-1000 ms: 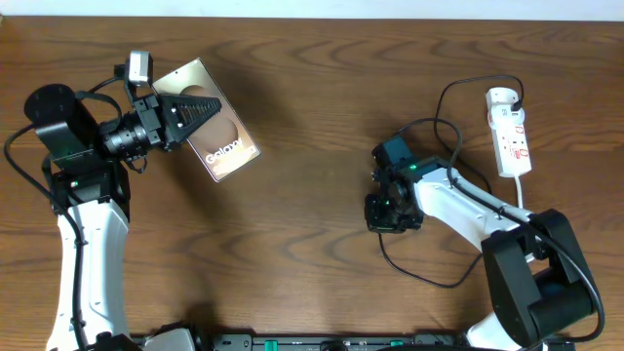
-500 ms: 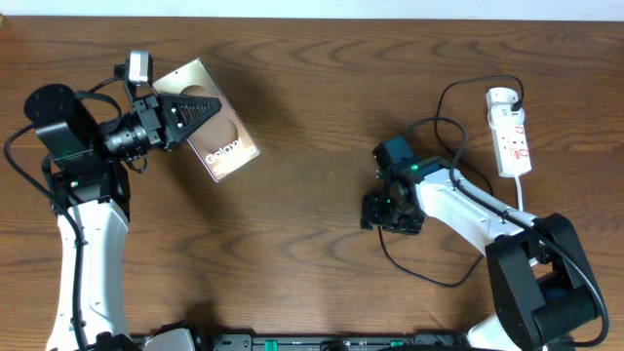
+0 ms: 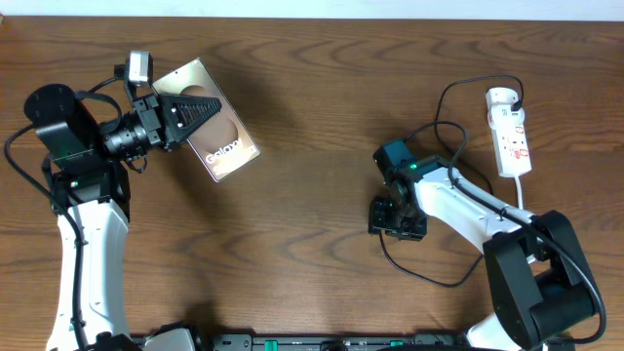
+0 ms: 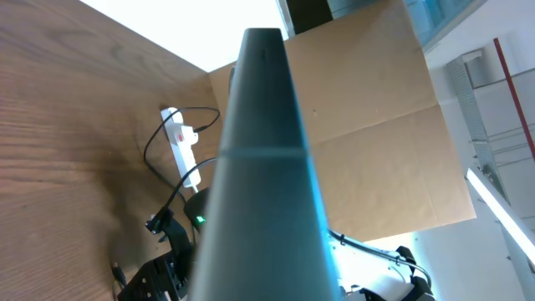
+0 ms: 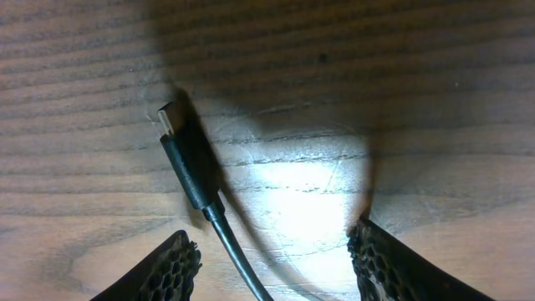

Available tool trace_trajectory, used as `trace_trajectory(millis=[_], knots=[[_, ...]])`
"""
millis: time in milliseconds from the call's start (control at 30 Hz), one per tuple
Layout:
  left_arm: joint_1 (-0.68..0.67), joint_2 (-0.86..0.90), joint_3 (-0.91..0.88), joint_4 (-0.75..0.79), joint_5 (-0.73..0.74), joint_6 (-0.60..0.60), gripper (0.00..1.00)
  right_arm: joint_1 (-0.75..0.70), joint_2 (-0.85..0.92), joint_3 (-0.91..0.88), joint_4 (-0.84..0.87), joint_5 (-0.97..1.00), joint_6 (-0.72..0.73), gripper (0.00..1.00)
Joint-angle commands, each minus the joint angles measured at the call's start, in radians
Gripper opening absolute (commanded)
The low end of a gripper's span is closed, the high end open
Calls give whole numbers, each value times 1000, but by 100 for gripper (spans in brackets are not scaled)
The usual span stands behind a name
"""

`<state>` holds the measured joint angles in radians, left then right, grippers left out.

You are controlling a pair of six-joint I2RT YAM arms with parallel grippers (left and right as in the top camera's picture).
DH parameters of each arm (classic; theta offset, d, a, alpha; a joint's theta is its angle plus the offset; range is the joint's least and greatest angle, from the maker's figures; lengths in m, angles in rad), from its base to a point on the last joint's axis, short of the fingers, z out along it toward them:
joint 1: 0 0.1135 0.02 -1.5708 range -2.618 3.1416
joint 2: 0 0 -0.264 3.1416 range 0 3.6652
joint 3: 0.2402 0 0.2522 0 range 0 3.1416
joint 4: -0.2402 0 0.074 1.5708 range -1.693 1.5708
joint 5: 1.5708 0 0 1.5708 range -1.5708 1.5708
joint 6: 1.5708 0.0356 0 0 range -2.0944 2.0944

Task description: Plug charger to phone and switch on socket

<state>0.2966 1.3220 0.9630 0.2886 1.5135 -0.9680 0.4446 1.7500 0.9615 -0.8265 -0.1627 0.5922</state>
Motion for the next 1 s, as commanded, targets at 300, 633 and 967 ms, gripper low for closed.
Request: trace_trajectory(millis=[300, 633, 967], knots=[[0, -2, 6, 9, 16, 6, 8, 14, 190, 177, -76, 22, -44, 54], [0, -2, 6, 9, 20, 7, 7, 19, 254, 224, -124, 24, -48, 45], [0, -2, 6, 9, 21, 6, 7, 93, 255, 215, -128, 39, -38, 45]])
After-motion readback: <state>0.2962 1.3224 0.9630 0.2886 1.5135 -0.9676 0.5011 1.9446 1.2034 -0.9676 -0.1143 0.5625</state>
